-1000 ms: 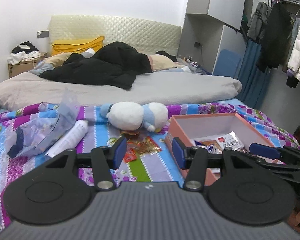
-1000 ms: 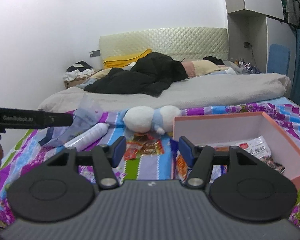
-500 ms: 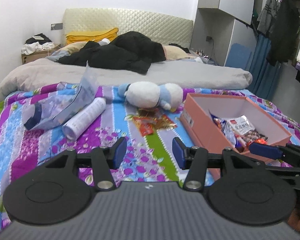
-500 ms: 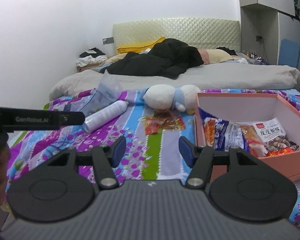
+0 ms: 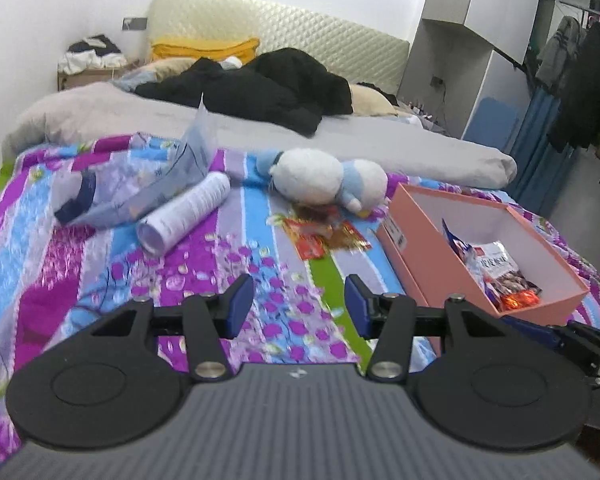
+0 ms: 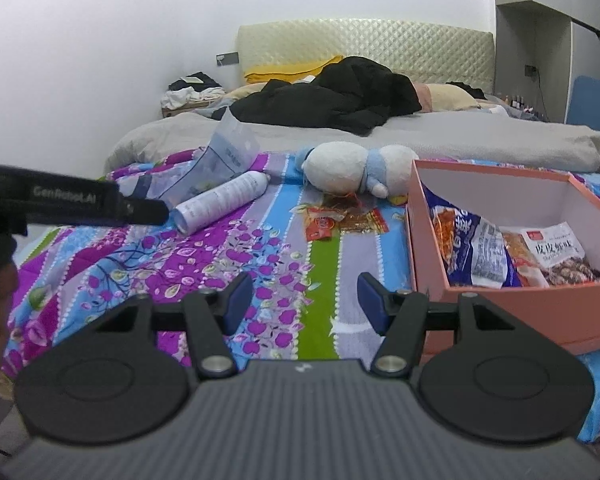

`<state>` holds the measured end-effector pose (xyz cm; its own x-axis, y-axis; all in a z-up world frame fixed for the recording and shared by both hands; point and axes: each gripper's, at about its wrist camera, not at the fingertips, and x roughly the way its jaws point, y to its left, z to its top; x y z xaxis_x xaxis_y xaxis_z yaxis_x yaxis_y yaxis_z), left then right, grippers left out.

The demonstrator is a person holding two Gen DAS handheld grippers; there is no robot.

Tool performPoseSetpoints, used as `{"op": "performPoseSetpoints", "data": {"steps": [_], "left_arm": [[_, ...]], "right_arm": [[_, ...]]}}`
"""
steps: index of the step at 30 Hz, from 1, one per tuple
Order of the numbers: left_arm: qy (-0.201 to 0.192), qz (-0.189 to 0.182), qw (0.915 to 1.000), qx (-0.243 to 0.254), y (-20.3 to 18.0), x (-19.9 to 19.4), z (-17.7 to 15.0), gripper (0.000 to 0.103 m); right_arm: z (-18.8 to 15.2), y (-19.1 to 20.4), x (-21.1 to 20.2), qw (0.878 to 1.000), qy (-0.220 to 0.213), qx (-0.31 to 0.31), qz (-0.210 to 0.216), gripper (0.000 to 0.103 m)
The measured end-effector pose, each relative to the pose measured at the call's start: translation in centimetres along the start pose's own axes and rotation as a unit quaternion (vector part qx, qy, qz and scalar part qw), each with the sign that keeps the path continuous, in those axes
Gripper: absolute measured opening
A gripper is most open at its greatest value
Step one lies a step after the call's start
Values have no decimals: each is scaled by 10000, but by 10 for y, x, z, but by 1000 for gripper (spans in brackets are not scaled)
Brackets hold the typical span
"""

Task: Organize snacks
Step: 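Withdraw both tools from the box back toward the snack pile, then reach the left gripper to the orange packet while the right reaches the spicy strip packet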

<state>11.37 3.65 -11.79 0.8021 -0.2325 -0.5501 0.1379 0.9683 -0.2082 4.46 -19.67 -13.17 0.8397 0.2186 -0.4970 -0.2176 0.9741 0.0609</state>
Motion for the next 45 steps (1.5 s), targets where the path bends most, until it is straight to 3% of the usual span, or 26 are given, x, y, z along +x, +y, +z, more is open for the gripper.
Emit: {"op": "performPoseSetpoints", "data": {"steps": [10, 13, 18, 32, 37, 40, 45], "left_arm": [[315, 80, 9995, 17, 18, 66, 15, 57], [431, 77, 9990, -28, 29, 90, 20, 64], [650, 118, 9978, 34, 40, 139, 29, 66], [1348, -796, 9863, -514, 74, 301, 68, 71], [1456, -1108, 9830, -166, 59, 351, 91, 73], [1511, -1265, 9804, 47, 45, 374, 101, 84], [1837, -1375, 9714, 616, 15, 415, 107, 93]], "right_arm": [[15, 8, 44, 9999, -1, -132, -29, 60], [20, 8, 62, 9999, 50, -97, -29, 60], [25, 9, 95, 9997, 166, -190, -77, 60], [25, 7, 226, 9963, 756, -311, -277, 60], [32, -16, 268, 9945, 901, 145, -504, 60], [34, -33, 286, 9918, 967, 622, -561, 60], [32, -48, 309, 9835, 1191, 1176, -691, 62]]}}
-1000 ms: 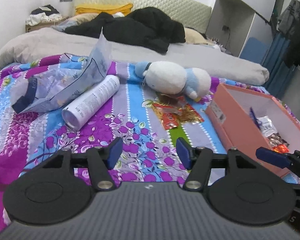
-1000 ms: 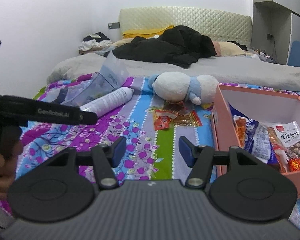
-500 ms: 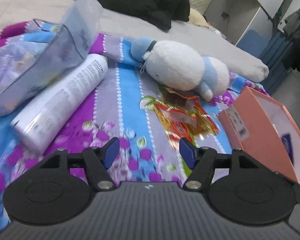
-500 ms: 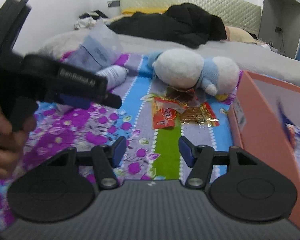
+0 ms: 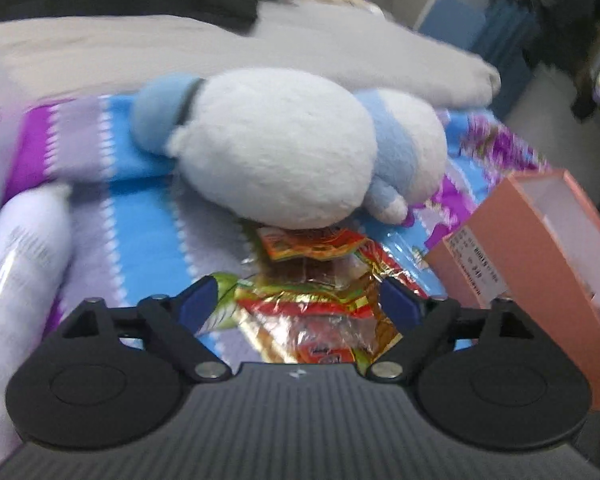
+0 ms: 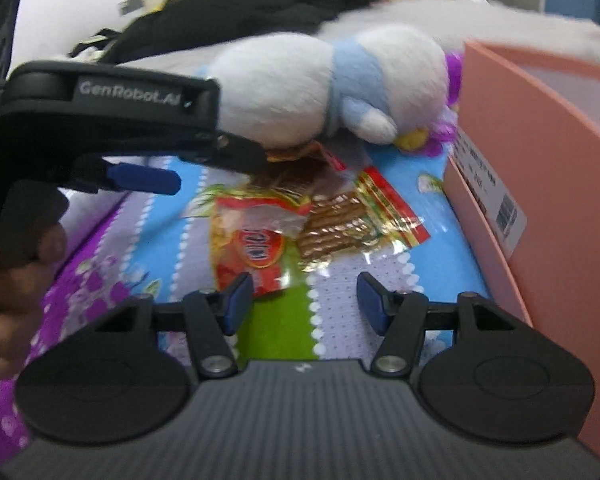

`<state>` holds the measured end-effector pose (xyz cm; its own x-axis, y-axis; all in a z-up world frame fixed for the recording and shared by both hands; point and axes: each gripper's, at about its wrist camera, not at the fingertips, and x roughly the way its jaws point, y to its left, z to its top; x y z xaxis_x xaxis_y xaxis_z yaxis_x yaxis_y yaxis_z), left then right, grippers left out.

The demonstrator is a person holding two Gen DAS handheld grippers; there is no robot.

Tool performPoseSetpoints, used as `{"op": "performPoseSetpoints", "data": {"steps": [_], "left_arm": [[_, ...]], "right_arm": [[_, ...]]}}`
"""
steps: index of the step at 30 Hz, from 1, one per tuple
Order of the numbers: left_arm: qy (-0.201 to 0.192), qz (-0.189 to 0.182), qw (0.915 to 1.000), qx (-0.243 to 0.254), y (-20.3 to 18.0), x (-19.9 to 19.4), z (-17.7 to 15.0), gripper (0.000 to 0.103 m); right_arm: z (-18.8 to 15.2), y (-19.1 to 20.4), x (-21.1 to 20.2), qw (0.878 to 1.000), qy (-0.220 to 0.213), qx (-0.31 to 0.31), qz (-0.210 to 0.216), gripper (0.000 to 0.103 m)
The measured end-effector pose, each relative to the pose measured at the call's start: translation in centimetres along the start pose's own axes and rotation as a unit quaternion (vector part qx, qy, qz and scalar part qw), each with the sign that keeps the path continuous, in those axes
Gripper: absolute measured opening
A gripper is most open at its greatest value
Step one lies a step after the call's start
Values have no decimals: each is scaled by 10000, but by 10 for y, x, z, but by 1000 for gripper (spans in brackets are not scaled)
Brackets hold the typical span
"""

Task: Organize snacks
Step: 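Reach the left gripper to the orange packet while the right reaches the spicy strip packet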

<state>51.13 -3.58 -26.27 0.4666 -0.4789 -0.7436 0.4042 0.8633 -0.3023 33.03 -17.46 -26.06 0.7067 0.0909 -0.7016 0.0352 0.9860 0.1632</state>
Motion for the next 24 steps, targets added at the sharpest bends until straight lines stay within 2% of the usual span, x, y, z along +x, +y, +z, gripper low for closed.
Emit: {"op": "performPoseSetpoints", "data": {"steps": [3, 5, 12, 14, 15, 16, 18, 21, 23, 24], "left_arm": [[245, 100, 9994, 235, -7, 23, 8, 95], [371, 166, 9987, 310, -9, 34, 12, 95], [477, 180, 9968, 613, -15, 57, 22, 96], [497, 252, 9957, 737, -18, 64, 25, 96], [494, 273, 9951, 809, -19, 66, 25, 96], [500, 305, 9943, 893, -21, 68, 25, 96], [516, 306, 9936, 961, -20, 70, 25, 95], [507, 271, 9926, 1072, -19, 69, 26, 88], [492, 247, 9940, 948, -15, 68, 27, 83], [484, 251, 9941, 941, -14, 67, 27, 80]], "right_arm": [[4, -2, 5, 9998, -18, 191, 39, 63], [7, -1, 11, 9997, 17, 231, 11, 72], [8, -5, 7, 9983, 231, 513, -153, 73], [7, -9, 9, 9975, 228, 667, -83, 81], [8, -9, 12, 9973, 238, 694, -14, 89], [10, -7, 15, 9973, 242, 687, 56, 89], [11, -6, 20, 9978, 190, 633, 33, 89], [15, -1, 23, 9987, 177, 475, 16, 88], [16, -2, 24, 9989, 158, 450, -3, 80], [17, -2, 24, 9991, 139, 396, -75, 71]]}}
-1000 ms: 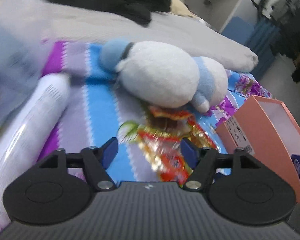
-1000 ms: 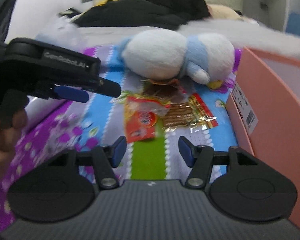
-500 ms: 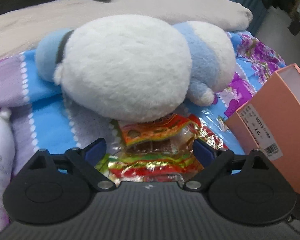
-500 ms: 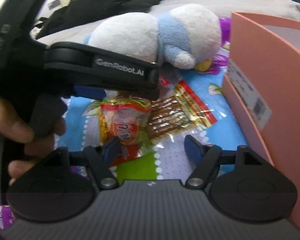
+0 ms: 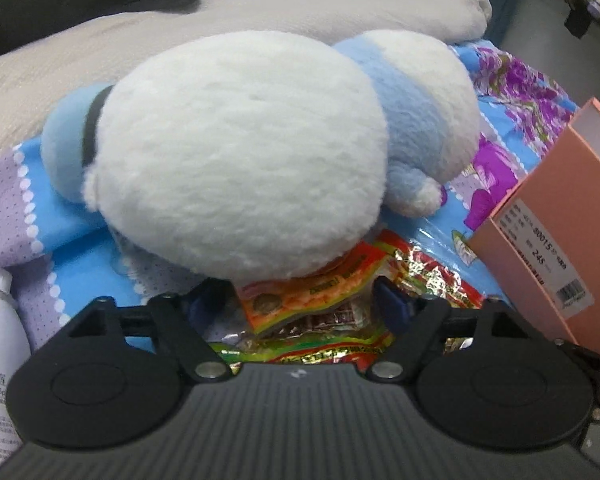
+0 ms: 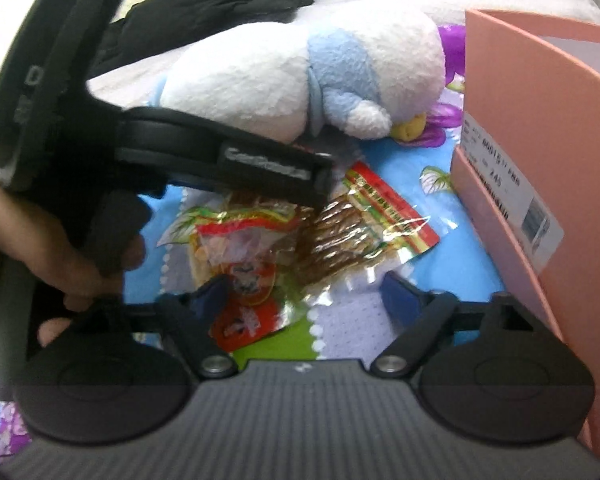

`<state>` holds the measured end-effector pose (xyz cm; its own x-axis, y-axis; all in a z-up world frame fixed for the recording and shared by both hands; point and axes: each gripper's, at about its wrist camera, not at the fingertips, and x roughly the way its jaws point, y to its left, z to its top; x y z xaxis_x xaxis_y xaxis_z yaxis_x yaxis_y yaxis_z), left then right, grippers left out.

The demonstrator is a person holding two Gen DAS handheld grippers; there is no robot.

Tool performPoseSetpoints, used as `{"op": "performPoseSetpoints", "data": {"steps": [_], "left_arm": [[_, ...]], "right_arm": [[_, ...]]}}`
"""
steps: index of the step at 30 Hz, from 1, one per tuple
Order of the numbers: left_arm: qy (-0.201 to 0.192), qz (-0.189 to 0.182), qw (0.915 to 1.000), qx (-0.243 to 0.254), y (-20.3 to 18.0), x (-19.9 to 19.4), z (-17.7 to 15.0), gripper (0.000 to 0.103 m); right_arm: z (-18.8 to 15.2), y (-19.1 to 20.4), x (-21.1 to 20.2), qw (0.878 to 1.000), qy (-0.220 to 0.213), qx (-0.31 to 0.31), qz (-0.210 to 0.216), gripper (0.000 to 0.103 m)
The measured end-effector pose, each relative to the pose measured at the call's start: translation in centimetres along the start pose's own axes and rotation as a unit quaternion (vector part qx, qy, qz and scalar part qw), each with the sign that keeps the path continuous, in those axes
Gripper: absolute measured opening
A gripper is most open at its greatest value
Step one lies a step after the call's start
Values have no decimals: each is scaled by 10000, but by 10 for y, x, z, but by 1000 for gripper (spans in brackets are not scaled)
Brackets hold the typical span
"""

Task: Organize snacks
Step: 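Reach the left gripper to the orange packet while the right reaches the spicy strip packet, then close the left gripper on the orange packet while the right grasps the spicy strip packet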

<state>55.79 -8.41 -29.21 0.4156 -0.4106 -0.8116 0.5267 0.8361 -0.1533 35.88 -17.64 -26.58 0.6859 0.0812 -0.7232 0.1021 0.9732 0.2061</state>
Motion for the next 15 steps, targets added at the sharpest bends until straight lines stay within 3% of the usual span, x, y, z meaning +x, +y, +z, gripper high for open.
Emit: {"op": "performPoseSetpoints", "data": {"steps": [2, 3, 7, 9, 10, 15], "left_arm": [[-18, 45, 10000, 7, 1, -3, -2, 74], [-35, 57, 10000, -21, 3, -5, -2, 71], [-79, -13, 9998, -183, 7, -9, -4, 63], [-113, -28, 9995, -277, 8, -14, -6, 60], [-126, -41, 9994, -328, 9, -16, -7, 59], [-170, -72, 9989, -435, 6, -29, -19, 56]], "right_arm": [[3, -2, 0, 10000, -44, 0, -75, 60], [4, -3, -1, 9999, -65, 60, -76, 47], [11, -14, -2, 9998, -68, 201, 40, 39], [12, -16, -6, 9997, -106, 200, 11, 16], [13, -18, -10, 9996, -147, 219, 41, 10], [13, -26, -17, 9994, -52, 308, 165, 8]]}}
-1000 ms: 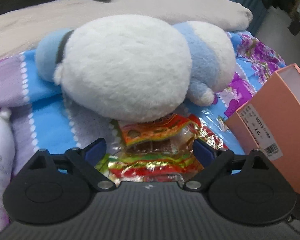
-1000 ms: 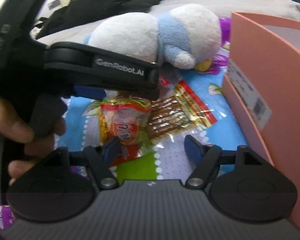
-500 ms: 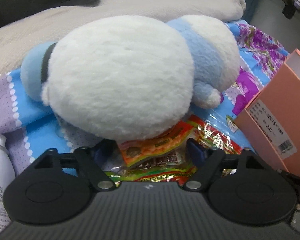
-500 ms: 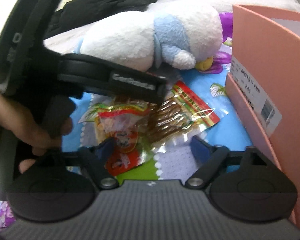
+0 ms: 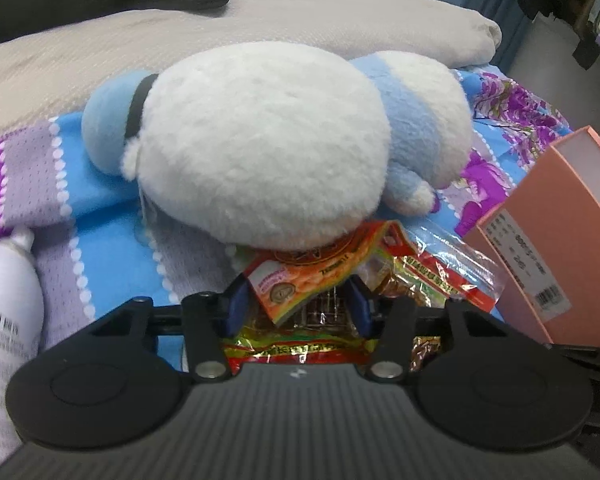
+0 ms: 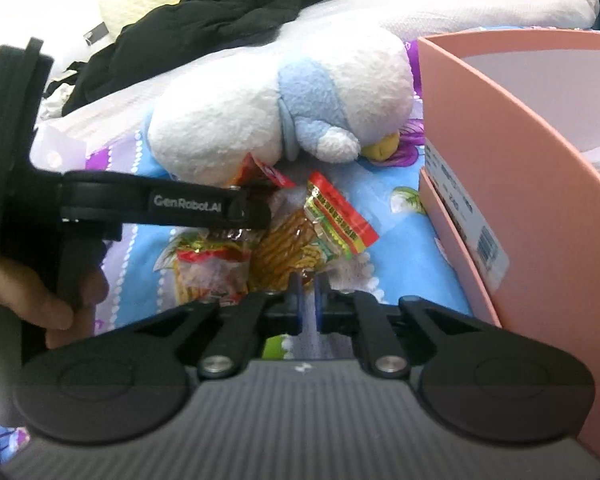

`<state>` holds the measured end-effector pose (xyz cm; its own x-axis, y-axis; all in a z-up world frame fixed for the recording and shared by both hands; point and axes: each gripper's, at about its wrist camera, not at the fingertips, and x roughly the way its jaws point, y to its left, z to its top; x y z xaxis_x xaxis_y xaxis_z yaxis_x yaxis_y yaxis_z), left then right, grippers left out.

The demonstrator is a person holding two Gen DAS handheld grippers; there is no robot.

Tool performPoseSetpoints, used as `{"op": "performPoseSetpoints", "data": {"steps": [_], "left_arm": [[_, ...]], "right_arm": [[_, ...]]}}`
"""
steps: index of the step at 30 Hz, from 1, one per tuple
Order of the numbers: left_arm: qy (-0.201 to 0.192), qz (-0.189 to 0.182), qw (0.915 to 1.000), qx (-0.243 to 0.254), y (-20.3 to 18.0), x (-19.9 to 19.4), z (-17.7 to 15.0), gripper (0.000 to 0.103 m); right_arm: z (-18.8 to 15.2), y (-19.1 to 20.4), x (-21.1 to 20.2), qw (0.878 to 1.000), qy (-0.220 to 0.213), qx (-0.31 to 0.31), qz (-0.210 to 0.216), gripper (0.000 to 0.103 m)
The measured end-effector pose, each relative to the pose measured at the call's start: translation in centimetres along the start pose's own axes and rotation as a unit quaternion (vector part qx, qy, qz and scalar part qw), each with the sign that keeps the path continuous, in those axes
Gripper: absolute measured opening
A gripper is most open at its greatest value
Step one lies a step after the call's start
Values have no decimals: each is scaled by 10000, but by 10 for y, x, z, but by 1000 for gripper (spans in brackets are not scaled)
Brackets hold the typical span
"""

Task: Organize snacks
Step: 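Close the left gripper on the orange packet while the right grasps the spicy strip packet, then lift both held packets and carry them toward the pink box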

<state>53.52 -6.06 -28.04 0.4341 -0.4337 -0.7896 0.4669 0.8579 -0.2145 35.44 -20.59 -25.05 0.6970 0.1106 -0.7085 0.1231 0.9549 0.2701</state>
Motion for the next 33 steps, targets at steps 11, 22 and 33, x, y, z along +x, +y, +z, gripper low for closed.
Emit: {"op": "performPoseSetpoints", "data": {"steps": [11, 22, 33], "left_arm": [[-168, 114, 9978, -638, 5, -57, -54, 55], [-412, 460, 9909, -1195, -18, -149, -137, 55], [-695, 770, 9846, -1404, -78, -235, -211, 55]], "right_arm": [[-25, -6, -40, 9996, 150, 51, 215, 5], [-68, -4, -100, 9988, 72, -126, 477, 4], [-122, -15, -182, 9974, -9, -107, 715, 4]]}}
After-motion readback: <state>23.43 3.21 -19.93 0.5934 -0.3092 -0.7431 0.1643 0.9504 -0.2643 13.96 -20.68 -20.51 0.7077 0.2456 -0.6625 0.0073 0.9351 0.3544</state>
